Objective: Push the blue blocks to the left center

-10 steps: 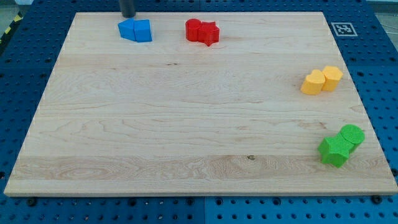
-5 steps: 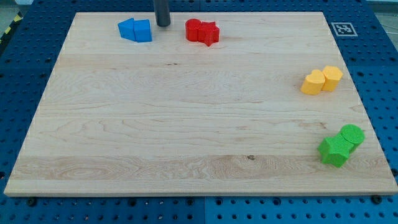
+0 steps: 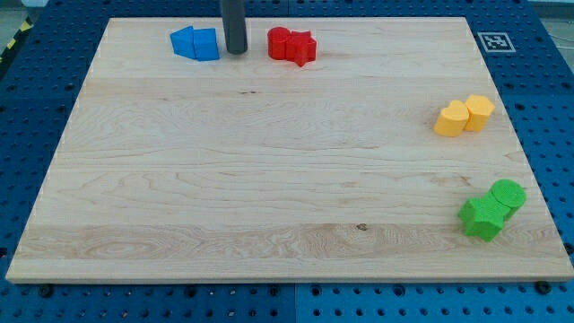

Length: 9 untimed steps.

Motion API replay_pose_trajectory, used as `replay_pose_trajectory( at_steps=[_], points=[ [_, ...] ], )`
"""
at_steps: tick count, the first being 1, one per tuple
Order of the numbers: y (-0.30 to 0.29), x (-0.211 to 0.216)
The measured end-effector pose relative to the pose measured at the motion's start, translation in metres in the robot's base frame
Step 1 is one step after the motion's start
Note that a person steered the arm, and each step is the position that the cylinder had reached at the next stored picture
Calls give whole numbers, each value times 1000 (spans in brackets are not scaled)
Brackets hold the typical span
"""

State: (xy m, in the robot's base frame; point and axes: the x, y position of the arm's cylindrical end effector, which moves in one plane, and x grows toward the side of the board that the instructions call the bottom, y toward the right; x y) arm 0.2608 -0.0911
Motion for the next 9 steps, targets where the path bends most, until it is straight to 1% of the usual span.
replay_pose_trajectory(
  at_steps=[3,4,5,6,7,9],
  points=[
    [-106,-31],
    [-152,-41],
    [-184,-41],
    [-187,-61],
    [-181,-70],
    [-139,-57]
  ],
)
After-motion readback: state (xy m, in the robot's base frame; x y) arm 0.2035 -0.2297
